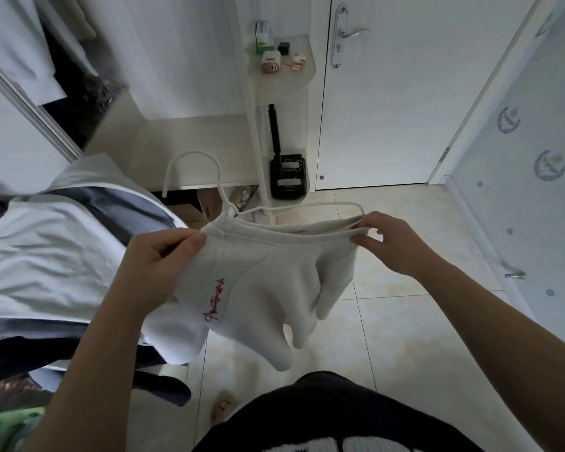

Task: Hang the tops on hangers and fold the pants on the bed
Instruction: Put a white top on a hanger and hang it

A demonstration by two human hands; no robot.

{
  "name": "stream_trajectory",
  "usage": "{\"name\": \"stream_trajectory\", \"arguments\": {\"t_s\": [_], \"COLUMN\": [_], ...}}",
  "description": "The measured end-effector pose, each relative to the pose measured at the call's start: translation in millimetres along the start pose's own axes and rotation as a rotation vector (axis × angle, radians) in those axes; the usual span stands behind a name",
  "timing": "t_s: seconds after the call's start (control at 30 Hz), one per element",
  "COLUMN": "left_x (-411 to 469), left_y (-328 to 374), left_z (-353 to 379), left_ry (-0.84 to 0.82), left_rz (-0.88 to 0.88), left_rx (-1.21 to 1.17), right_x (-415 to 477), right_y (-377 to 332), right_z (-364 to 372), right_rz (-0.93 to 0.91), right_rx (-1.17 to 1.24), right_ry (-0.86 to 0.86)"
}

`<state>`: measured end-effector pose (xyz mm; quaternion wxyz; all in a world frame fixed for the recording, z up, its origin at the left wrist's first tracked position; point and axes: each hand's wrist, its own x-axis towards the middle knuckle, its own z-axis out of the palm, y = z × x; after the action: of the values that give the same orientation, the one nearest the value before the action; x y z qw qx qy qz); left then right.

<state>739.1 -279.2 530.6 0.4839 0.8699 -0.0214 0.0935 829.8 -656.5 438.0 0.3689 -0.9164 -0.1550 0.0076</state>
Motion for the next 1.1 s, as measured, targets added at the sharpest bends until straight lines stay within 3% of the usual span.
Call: {"name": "stream_trajectory", "arguments": {"t_s": [0.13, 0.27, 0.47, 0.53, 0.7, 0.87, 1.03, 1.1], "left_x": [3.8, 3.8, 7.1, 9.4, 12.9, 13.1, 24.2, 25.5], "left_y": [-7.6, -9.5, 16.1, 22.3, 24.4, 15.8, -6.3, -13.1], "left_z": [-3.8, 7.4, 42.9, 50.1, 48.0, 54.5, 28.6, 21.7], "left_ry": [-0.037, -0.179, -0.248, -0.263, -0.219, -0.164, 0.097, 0.123], "left_rz": [-0.001, -0.007, 0.098, 0.146, 0.147, 0.142, 0.093, 0.079], "left_rx": [0.203, 0.326, 0.322, 0.332, 0.142, 0.039, 0.097, 0.128], "right_x": [-1.9, -1.4, 0.1, -1.4, -5.2, -10.3, -17.5, -19.1], "right_y": [-7.1, -35.2, -105.1, -120.1, -124.8, -122.6, -98.5, -92.1], "right_z": [-7.3, -12.2, -10.8, -4.8, -3.7, -8.0, -39.0, -51.8], "right_rz": [0.009, -0.089, -0.314, -0.314, -0.137, -0.087, 0.019, 0.038], "right_rx": [0.022, -0.018, 0.052, 0.097, 0.29, 0.342, 0.299, 0.215], "right_ry": [0.033, 0.069, -0.103, -0.136, -0.139, -0.174, -0.095, -0.133]}}
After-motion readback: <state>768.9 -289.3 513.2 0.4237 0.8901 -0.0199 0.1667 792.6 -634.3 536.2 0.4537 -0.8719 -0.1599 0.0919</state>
